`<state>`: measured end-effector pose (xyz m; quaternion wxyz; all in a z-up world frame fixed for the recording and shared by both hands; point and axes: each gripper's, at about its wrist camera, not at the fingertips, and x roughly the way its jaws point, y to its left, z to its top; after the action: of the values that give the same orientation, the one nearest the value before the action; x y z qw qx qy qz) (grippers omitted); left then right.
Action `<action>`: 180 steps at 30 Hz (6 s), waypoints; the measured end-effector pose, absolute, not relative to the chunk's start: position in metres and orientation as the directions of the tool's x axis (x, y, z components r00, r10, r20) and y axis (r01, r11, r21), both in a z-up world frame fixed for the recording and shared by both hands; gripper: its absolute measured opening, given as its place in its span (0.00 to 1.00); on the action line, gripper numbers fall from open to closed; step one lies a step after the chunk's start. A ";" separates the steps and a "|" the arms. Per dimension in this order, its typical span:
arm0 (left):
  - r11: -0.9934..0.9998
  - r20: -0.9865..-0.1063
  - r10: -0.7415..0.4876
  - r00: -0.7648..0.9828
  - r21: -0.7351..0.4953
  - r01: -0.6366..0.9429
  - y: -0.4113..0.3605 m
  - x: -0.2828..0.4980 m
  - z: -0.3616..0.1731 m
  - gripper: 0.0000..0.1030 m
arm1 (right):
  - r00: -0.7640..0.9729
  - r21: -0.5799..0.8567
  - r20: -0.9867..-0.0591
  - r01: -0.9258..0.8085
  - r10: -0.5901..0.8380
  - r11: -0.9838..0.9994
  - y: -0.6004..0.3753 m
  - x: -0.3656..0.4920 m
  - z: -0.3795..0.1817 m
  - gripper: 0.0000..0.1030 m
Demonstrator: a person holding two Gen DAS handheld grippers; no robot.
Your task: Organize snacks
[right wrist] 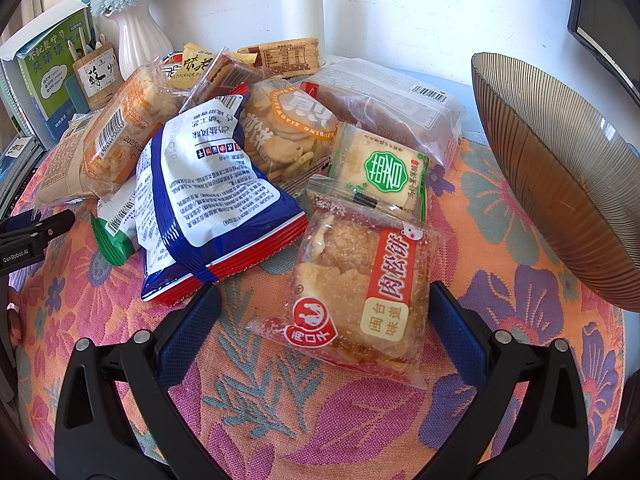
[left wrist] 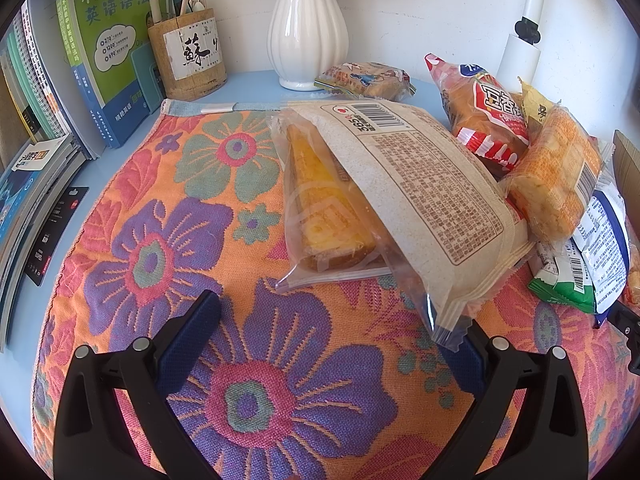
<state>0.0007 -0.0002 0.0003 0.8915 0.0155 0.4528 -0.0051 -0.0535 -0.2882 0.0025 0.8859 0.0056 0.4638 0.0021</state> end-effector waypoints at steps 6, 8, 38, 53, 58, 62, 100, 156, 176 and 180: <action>0.999 -0.808 0.005 0.590 0.023 0.023 0.000 0.001 0.001 0.95 | 0.570 0.012 -0.822 0.002 0.009 1.000 -0.288 -0.053 0.002 0.97; 0.999 -0.808 0.004 0.590 0.022 0.023 0.000 0.001 0.001 0.95 | 0.570 0.012 -0.822 0.001 0.009 1.000 -0.288 -0.053 0.002 0.97; 1.000 -0.807 0.005 0.590 0.020 0.020 0.001 0.002 0.001 0.95 | 0.570 0.008 -0.821 0.002 0.006 1.000 -0.289 -0.054 0.005 0.97; 0.994 -0.823 -0.072 0.564 -0.103 -0.023 0.032 -0.026 0.049 0.95 | 0.610 0.061 -0.782 -0.128 0.127 0.990 -0.281 -0.077 0.058 0.97; 0.992 -0.821 -0.103 0.562 -0.129 -0.007 0.012 0.020 0.062 0.95 | 0.626 0.013 -0.762 -0.239 0.165 0.971 -0.243 -0.053 0.064 0.97; 0.999 -0.862 -0.032 0.505 -0.021 0.027 -0.024 0.062 0.039 0.95 | 0.621 -0.054 -0.778 -0.226 0.101 0.973 -0.228 -0.019 0.038 0.86; 0.979 -0.634 -0.172 0.753 -0.196 0.059 0.008 -0.036 0.125 0.19 | 0.862 0.246 -0.430 -0.174 0.268 0.953 -0.302 -0.069 0.067 0.41; 0.989 -0.722 -0.130 0.680 -0.046 0.140 -0.078 -0.031 0.091 0.72 | 0.745 0.125 -0.625 -0.198 0.232 0.972 -0.290 -0.067 0.047 0.48; 0.965 -0.684 -0.218 0.696 -0.046 0.257 -0.148 -0.016 0.124 0.72 | 0.866 0.308 -0.388 -0.201 0.316 0.930 -0.377 -0.056 0.127 0.42; 0.931 -0.668 -0.304 0.679 -0.058 0.360 -0.200 -0.006 0.138 0.72 | 0.887 0.287 -0.415 -0.082 0.202 0.954 -0.415 -0.052 0.143 0.42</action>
<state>-0.0063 -0.1996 0.1376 0.9155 0.0389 0.3569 -0.1814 -0.0522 -0.4147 0.1435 0.9623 0.1319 0.2260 0.0738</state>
